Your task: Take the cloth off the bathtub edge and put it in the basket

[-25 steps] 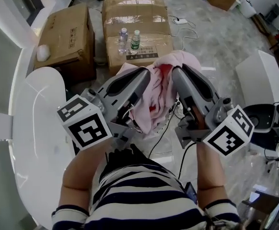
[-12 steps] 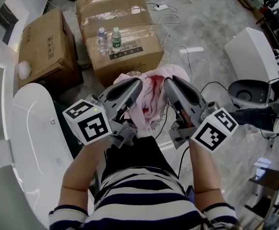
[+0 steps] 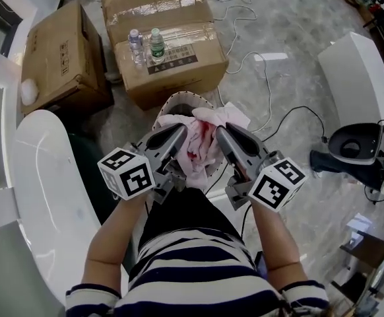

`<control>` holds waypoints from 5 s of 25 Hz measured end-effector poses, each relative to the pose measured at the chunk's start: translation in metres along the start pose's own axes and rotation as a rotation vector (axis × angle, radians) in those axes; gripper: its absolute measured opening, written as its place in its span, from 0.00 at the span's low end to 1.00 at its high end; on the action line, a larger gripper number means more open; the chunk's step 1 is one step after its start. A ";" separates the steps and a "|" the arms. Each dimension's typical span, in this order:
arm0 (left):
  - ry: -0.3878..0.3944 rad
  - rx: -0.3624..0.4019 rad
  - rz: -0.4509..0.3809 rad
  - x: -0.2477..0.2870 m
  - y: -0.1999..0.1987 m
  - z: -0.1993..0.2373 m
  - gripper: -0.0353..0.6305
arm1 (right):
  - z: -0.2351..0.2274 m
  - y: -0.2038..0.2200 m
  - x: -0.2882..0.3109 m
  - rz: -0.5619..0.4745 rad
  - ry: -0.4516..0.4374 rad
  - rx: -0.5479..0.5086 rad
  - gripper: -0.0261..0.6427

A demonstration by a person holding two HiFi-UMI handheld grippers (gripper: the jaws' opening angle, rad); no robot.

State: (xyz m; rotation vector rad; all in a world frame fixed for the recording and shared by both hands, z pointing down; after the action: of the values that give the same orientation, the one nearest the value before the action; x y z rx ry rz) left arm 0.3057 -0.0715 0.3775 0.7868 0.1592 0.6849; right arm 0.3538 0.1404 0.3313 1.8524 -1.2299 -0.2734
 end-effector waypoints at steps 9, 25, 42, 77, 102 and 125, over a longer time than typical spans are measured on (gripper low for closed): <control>-0.097 0.063 0.146 0.005 0.063 0.044 0.09 | -0.040 0.060 0.019 0.145 0.073 0.034 0.15; -0.227 -0.055 0.354 0.005 0.158 0.110 0.09 | -0.103 0.154 0.035 0.368 0.164 0.074 0.15; -0.337 -0.053 0.647 0.008 0.240 0.157 0.10 | -0.157 0.255 0.053 0.630 0.279 0.049 0.15; -0.382 -0.087 0.667 0.007 0.248 0.148 0.10 | -0.150 0.271 0.046 0.674 0.362 0.005 0.11; -0.430 -0.104 0.458 -0.018 0.196 0.079 0.10 | -0.114 0.219 0.006 0.576 0.399 -0.041 0.08; -0.477 -0.161 0.432 -0.051 0.200 0.064 0.10 | -0.099 0.217 -0.004 0.601 0.405 -0.046 0.08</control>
State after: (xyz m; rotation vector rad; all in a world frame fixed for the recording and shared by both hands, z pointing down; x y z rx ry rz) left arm 0.1883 -0.0407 0.5562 0.8151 -0.5068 0.8812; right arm 0.2722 0.1683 0.5533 1.3293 -1.3989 0.3818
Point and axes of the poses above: the fingertips, and each gripper's own axes: x forward along the fingers, z to its left, y out of its underside, the point moved 9 cm from there along -x, backward along the fingers, and after that the axes turned 4 degrees about y, right-handed, at the moved point
